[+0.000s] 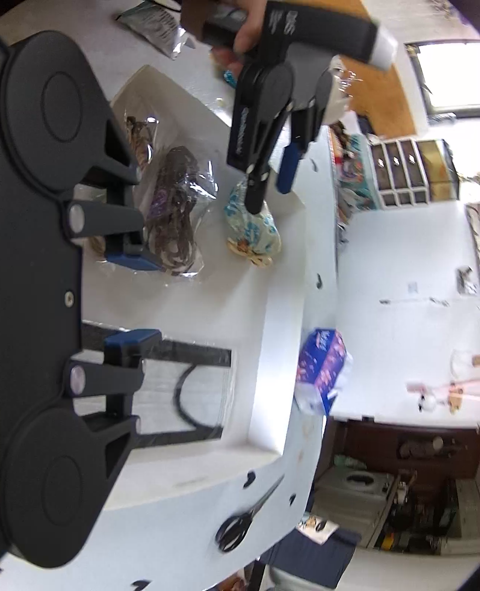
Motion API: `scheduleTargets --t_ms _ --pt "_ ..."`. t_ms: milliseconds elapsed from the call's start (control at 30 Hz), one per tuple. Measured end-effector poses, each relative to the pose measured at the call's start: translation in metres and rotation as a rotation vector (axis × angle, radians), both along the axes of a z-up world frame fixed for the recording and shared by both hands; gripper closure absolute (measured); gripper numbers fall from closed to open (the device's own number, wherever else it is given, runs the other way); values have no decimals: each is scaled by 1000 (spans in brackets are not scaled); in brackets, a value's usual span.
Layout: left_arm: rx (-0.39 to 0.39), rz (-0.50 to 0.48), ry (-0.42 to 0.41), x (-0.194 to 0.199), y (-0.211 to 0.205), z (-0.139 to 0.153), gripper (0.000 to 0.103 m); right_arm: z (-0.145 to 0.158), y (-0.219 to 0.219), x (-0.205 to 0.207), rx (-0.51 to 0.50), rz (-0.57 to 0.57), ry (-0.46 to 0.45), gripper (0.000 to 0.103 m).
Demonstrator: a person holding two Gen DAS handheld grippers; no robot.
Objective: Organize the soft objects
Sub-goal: 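Release the cords with the right tool while the left tool drops the floral pouch in the box, then withdraw both tools from the box toward the crocheted pouch and beaded cords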
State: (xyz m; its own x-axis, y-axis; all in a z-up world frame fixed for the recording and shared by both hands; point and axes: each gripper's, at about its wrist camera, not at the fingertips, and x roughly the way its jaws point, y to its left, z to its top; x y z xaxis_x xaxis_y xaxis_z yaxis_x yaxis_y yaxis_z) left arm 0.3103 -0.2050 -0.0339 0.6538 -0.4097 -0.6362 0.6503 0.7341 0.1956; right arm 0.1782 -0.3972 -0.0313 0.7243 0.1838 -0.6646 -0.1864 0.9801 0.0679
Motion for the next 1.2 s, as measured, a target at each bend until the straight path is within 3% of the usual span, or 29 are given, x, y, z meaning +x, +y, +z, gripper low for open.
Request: scheduleTargets --t_ms 267,467,833,1200 --pt "81 101 -28 20 -13 -16 53 -1 -2 -25 15 -51 -25 67" --pt "25 117 0 16 -1 -8 52 3 0 -36 18 -60 -49 66" --pt "-152 105 6 -43 28 26 23 22 3 -61 30 -136 -144 54" --pt "-256 106 -26 -111 55 47 8 43 17 -100 -6 -189 -259 35"
